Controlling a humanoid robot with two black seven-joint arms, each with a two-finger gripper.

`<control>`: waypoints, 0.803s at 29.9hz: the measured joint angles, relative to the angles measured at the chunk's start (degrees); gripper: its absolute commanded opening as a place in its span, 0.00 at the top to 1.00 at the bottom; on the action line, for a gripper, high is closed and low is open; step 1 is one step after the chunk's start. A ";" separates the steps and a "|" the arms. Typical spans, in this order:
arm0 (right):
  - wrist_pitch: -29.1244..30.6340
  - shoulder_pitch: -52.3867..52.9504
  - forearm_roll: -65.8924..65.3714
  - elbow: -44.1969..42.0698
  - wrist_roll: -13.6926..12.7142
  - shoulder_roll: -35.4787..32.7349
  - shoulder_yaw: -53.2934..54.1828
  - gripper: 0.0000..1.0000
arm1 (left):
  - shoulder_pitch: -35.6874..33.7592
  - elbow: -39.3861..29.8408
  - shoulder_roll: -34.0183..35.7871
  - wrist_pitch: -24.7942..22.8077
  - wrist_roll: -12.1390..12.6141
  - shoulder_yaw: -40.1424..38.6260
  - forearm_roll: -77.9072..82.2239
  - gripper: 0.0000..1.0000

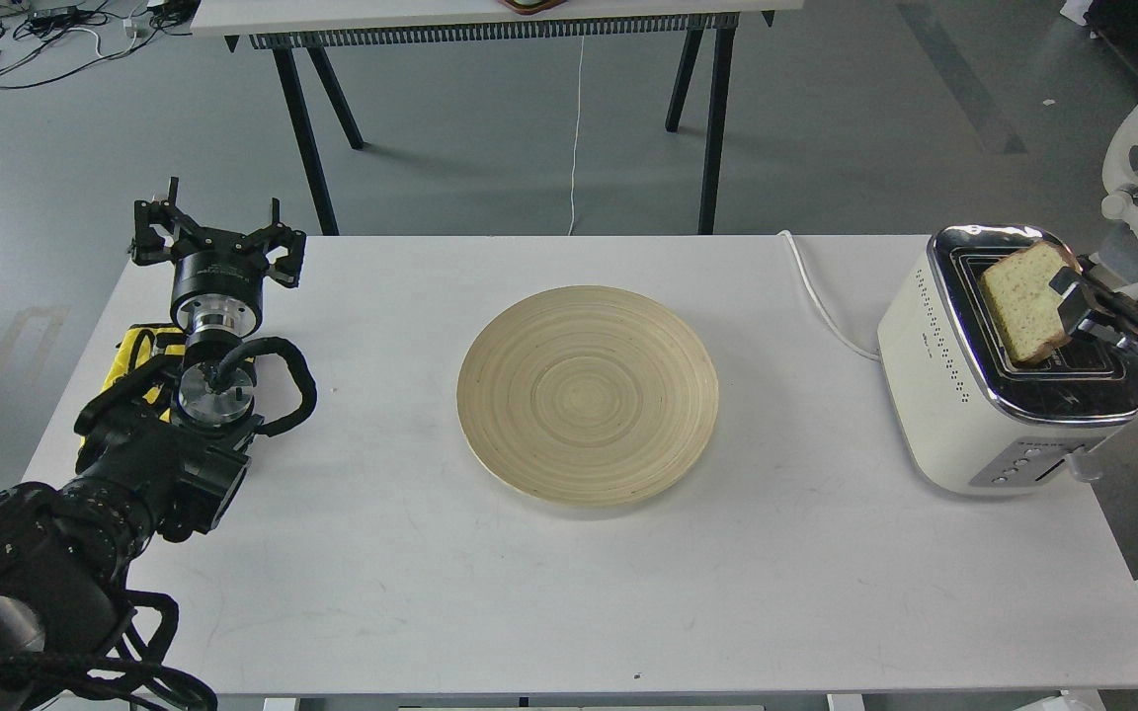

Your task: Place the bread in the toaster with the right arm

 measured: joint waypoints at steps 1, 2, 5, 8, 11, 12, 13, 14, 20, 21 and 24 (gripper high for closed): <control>0.00 -0.01 0.02 -0.20 0.00 0.41 0.00 0.09 | 0.00 0.00 0.00 0.00 0.00 0.00 0.00 0.00; 0.00 -0.01 0.05 -0.34 0.00 0.74 0.05 0.00 | 0.00 0.00 0.00 0.00 0.00 0.00 0.00 0.00; 0.00 -0.02 0.40 -0.35 0.00 1.10 0.47 0.01 | 0.00 0.00 0.00 0.00 0.00 0.00 0.00 0.00; 0.00 0.32 0.68 0.23 0.00 0.92 0.83 0.01 | 0.00 0.00 0.00 0.00 0.00 0.02 0.00 0.00; 0.00 1.02 1.00 2.10 -0.04 -0.58 2.42 0.01 | 0.00 0.00 0.00 0.00 0.00 0.02 0.00 0.00; 0.09 1.13 1.21 3.12 -0.12 -1.79 3.79 0.01 | 0.00 0.00 0.00 0.00 0.00 0.02 0.00 0.00; 0.45 1.19 1.61 3.99 -0.18 -2.92 5.18 0.01 | 0.00 0.00 0.00 0.00 0.00 0.02 0.00 0.00; 1.50 1.19 2.60 5.23 -0.21 -4.28 7.10 0.01 | 0.00 0.00 0.00 0.00 0.00 0.02 0.00 0.00; 20.82 1.21 22.54 7.21 0.68 -7.35 22.20 0.01 | 0.00 -0.01 -0.01 0.00 0.00 0.05 0.00 0.00; 24.35 1.08 26.43 6.49 0.99 -6.99 24.66 0.01 | 0.00 0.00 0.00 0.00 0.00 0.05 0.00 0.00; 29.86 0.68 33.97 4.83 1.43 -3.42 28.79 0.01 | 0.00 0.01 0.00 0.00 0.00 0.03 0.00 0.00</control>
